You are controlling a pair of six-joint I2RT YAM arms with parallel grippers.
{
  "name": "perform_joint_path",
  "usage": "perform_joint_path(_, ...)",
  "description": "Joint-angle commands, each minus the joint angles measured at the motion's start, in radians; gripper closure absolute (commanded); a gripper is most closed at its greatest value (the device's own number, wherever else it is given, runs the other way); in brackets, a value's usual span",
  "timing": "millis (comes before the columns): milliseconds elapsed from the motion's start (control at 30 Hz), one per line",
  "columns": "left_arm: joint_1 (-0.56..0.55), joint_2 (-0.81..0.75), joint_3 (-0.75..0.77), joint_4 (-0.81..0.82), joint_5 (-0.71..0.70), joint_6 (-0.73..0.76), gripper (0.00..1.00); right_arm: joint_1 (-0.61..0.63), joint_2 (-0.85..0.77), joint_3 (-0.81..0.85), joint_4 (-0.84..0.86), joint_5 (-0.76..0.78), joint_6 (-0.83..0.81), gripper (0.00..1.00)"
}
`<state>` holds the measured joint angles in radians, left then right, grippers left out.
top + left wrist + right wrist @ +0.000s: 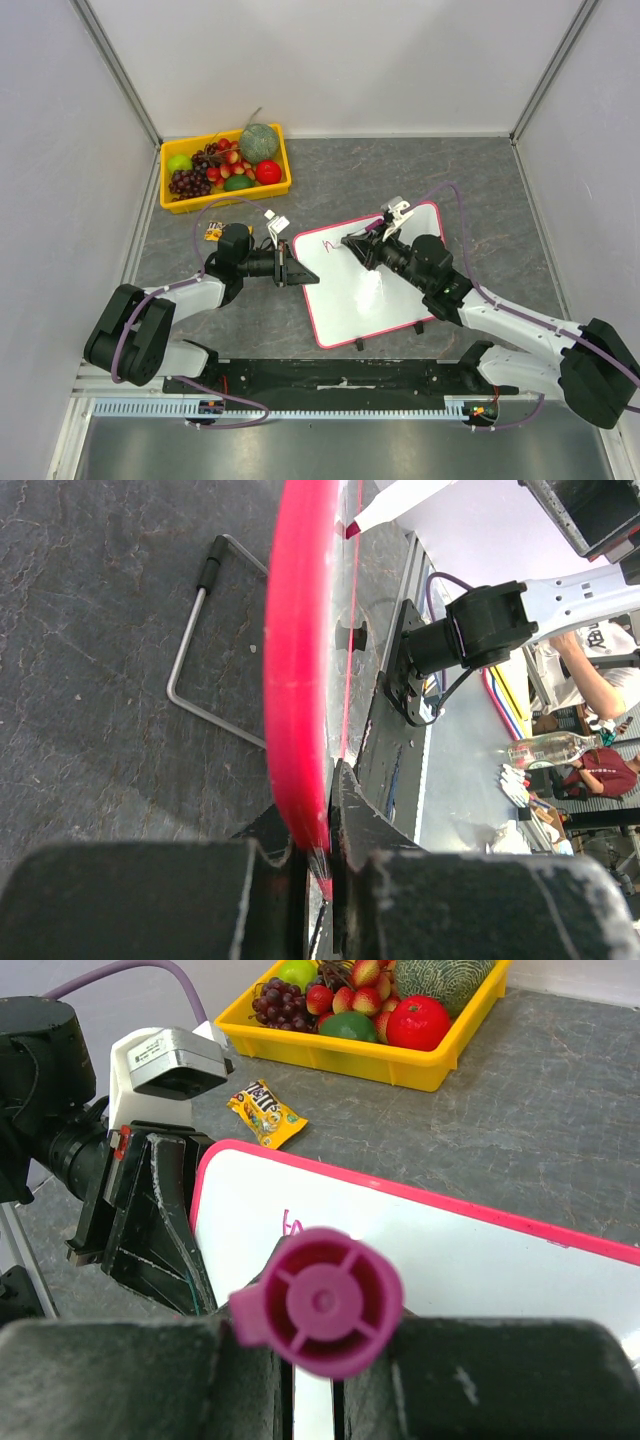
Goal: Write a sentence on the whiteboard
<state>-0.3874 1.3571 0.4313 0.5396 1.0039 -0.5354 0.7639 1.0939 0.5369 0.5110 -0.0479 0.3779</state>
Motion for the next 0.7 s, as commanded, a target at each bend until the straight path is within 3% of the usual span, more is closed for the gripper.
perform_joint_path(0,-0.010,0.014,-0.028,-0.027,-0.048,0.196,0.98,-0.006,0.001,-0.035,-0.080,0.051,-0.019,1.00)
perform_joint_path(667,-0.008,0.013,-0.029,-0.029,-0.051,0.198,0.98,-0.006,0.021,0.043,-0.081,0.115,-0.037,1.00)
